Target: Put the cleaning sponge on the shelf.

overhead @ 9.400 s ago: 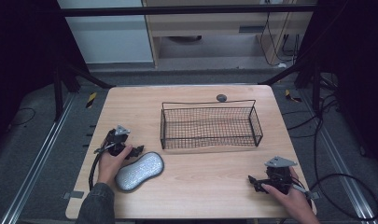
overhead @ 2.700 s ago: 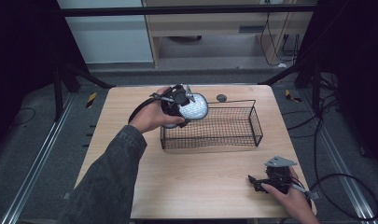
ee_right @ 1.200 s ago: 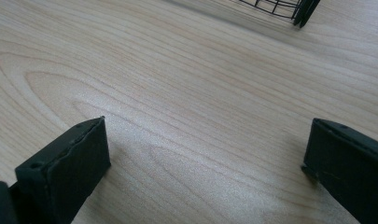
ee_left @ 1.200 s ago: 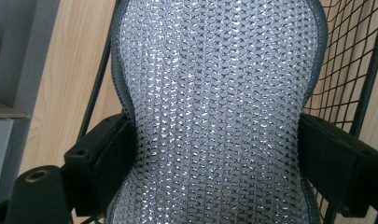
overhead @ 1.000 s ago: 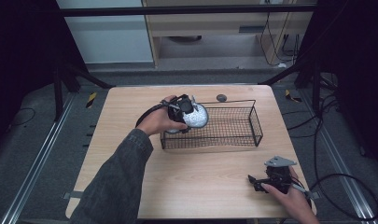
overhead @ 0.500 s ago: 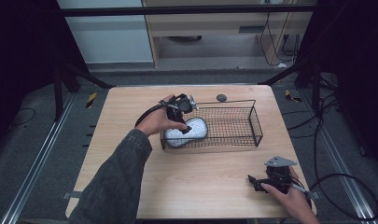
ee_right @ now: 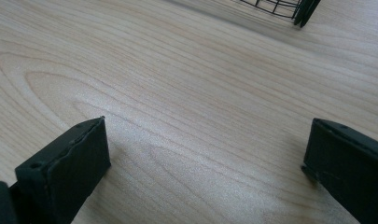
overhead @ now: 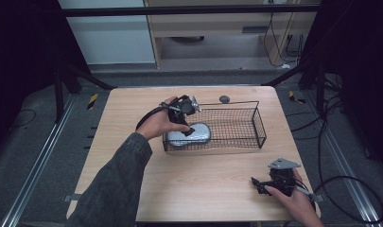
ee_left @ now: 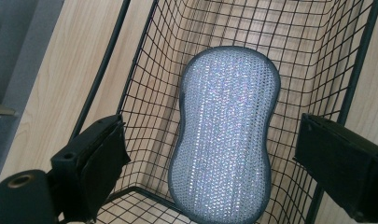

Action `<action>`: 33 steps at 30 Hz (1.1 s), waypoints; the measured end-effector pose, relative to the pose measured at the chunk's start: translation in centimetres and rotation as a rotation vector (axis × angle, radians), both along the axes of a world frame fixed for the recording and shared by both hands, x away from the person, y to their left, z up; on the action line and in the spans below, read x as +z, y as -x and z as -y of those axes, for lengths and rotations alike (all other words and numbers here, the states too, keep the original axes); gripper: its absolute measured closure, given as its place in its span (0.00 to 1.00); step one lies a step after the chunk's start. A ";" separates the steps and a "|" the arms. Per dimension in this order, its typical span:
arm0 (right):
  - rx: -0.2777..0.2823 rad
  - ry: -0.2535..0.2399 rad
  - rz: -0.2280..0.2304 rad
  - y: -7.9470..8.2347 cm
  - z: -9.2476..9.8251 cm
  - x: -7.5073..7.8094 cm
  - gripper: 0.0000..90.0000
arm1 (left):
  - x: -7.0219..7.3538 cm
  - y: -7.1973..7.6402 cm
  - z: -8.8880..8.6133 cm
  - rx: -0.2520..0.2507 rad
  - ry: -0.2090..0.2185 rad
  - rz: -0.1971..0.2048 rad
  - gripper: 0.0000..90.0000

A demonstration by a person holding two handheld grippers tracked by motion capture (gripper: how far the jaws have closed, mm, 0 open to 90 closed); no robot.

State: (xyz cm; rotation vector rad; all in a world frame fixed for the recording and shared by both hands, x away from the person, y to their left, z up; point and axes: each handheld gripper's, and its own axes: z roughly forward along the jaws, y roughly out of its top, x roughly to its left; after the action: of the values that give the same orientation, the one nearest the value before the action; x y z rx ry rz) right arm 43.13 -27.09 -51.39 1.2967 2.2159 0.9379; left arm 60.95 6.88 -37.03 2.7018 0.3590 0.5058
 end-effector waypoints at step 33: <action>-0.001 -0.003 -0.002 0.0 0.0 0.0 0.00 | 0.1 4.1 0.1 0.007 0.092 0.030 0.04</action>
State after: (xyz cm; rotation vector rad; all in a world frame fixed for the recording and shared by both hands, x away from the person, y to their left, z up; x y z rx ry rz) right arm 43.12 -27.07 -51.39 1.3002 2.2157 0.9411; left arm 56.84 6.78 -36.95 2.6026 0.3736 0.5189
